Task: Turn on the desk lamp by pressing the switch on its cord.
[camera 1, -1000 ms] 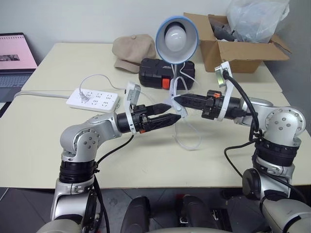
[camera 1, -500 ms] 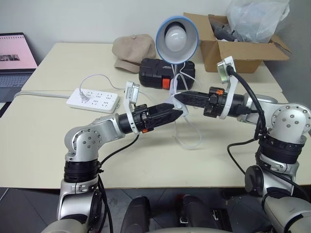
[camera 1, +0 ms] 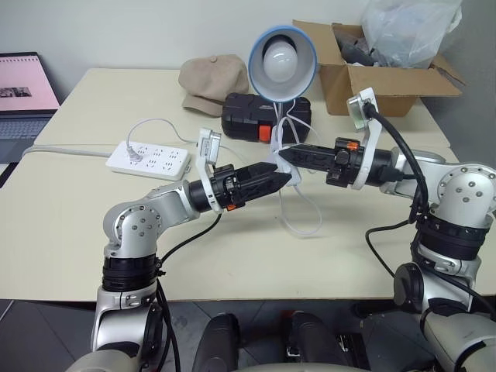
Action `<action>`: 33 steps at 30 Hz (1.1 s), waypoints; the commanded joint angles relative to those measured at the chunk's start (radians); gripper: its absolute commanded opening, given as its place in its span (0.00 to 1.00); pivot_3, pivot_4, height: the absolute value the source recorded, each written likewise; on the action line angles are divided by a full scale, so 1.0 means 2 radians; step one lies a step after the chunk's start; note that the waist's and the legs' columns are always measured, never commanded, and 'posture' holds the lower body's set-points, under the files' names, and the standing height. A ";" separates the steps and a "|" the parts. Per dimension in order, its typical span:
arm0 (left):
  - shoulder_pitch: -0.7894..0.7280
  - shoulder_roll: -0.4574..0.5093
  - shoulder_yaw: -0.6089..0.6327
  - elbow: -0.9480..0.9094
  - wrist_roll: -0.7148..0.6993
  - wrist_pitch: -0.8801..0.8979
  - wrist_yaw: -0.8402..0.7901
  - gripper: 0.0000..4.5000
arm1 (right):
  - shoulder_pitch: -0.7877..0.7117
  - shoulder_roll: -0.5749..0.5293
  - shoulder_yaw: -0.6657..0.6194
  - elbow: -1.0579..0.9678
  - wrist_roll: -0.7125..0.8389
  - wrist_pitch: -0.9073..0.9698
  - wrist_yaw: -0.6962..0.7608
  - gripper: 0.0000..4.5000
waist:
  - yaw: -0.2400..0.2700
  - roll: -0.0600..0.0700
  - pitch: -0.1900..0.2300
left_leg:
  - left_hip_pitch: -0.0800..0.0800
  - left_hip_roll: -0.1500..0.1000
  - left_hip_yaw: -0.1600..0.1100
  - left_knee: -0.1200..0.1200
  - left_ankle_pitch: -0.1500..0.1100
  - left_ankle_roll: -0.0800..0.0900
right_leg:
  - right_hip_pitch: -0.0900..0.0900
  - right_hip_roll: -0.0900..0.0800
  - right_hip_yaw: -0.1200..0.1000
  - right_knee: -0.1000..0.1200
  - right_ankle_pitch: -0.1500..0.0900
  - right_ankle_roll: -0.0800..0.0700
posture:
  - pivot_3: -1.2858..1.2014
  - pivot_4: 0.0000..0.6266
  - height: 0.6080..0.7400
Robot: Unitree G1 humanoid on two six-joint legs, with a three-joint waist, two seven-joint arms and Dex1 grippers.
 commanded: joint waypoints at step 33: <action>-0.014 -0.023 0.007 0.008 -0.027 0.000 -0.007 1.00 | -0.018 -0.020 0.007 0.007 0.091 -0.019 -0.038 0.09 | 0.000 0.000 0.000 | 0.000 0.000 0.000 0.000 0.000 0.000 | 0.000 0.000 0.000 -0.001 0.000 0.000 | 0.52 0.24 1.00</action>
